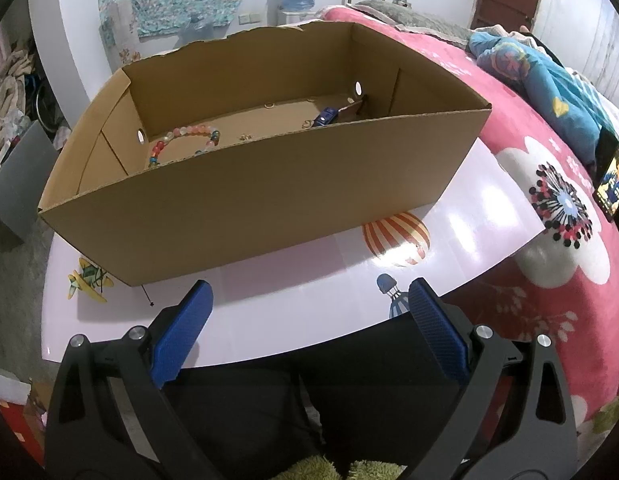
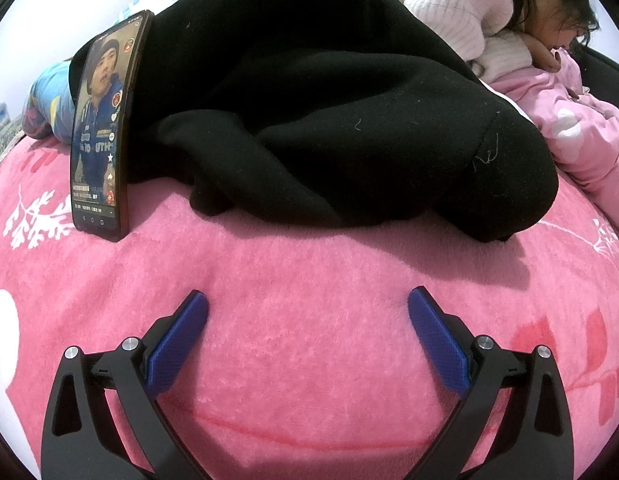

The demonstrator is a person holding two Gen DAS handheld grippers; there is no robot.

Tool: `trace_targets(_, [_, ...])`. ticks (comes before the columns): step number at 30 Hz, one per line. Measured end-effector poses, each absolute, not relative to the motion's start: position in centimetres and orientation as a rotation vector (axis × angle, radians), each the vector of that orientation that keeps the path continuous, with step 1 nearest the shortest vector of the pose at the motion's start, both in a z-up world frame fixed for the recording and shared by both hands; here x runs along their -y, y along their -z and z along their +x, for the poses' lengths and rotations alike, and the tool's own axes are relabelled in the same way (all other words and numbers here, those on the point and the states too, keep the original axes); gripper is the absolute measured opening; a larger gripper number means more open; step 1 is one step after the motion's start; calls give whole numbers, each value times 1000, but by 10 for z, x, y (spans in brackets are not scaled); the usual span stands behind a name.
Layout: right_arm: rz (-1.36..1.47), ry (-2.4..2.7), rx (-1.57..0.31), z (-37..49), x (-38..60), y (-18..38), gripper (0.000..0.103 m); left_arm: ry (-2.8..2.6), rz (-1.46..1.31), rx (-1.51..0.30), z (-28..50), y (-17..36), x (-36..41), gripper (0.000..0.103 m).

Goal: Organize jewelry

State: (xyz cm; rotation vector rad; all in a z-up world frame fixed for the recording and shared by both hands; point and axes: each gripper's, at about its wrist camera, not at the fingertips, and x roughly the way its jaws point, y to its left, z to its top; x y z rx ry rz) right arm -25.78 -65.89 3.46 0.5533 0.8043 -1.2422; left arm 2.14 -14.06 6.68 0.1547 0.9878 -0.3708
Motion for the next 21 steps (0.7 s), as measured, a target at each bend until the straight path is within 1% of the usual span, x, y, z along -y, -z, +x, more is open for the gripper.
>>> trace_targets(8, [557, 1240, -822, -253, 661, -35, 97, 369, 159, -975, 19, -71, 141, 95])
trace_targets(11, [519, 1271, -782, -253, 646, -54, 96, 360, 165, -960, 17, -74, 140, 95])
trace_targets(13, [391, 1297, -696, -247, 608, -79, 97, 343, 173, -946, 15, -77, 139, 95])
trace_targets(16, [202, 1168, -581, -221, 527, -121, 97, 311, 178, -928, 14, -82, 137, 95])
trace_targets(18, [172, 988, -524, -198, 474, -138, 96, 293, 170, -923, 14, -83, 134, 95])
trace_targets(21, [207, 728, -526, -163, 421, -142, 97, 268, 152, -937, 16, -82, 129, 95])
